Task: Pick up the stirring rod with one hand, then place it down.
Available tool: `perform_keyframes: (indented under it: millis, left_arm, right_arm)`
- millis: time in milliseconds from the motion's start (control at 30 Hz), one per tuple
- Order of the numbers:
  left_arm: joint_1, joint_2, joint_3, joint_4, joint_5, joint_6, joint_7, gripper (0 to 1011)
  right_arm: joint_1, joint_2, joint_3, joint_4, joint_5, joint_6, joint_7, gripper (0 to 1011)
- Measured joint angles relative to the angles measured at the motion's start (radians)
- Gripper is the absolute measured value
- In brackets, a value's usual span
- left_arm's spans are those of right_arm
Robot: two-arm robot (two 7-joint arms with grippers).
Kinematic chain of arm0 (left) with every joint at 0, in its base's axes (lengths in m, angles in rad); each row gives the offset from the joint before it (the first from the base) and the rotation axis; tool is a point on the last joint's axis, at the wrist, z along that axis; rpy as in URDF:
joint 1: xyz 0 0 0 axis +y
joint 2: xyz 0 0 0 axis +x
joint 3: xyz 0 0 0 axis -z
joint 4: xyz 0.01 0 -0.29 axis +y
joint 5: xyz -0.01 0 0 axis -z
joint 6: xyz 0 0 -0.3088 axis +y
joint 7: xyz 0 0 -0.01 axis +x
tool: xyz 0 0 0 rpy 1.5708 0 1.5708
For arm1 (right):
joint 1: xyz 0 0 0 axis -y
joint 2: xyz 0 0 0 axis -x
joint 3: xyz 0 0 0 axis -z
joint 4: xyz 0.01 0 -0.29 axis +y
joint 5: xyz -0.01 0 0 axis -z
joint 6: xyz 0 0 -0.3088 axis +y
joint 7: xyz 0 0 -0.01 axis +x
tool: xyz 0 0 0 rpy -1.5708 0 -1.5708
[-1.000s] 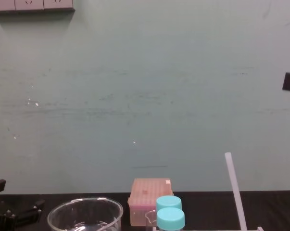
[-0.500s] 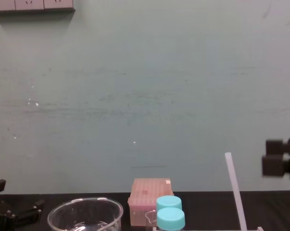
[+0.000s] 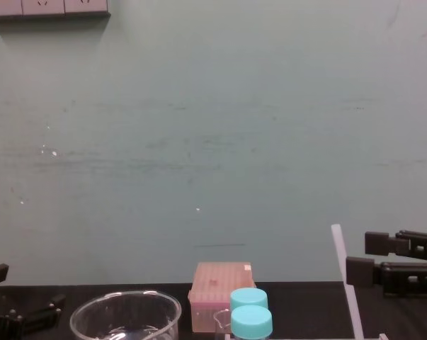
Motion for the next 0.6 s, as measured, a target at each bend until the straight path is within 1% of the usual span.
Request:
perform_keyframes:
  millis: [100,333,433,600]
  left_arm:
    - [0.000,0.000,0.000,0.000,0.000,0.000,0.000,1005]
    - [0.000,0.000,0.000,0.000,0.000,0.000,0.000,1005]
    - [0.000,0.000,0.000,0.000,0.000,0.000,0.000,1005]
    - [0.000,0.000,0.000,0.000,0.000,0.000,0.000,1005]
  right_arm:
    - [0.006,-0.014,-0.007,0.017,-0.012,-0.005,-0.001,1002]
    - [0.016,-0.026,-0.018,0.036,-0.036,-0.005,-0.004,1002]
    - [0.023,-0.026,-0.025,0.035,-0.056,0.012,-0.017,1002]
    - [0.030,-0.028,-0.028,0.031,-0.074,0.025,-0.027,1002]
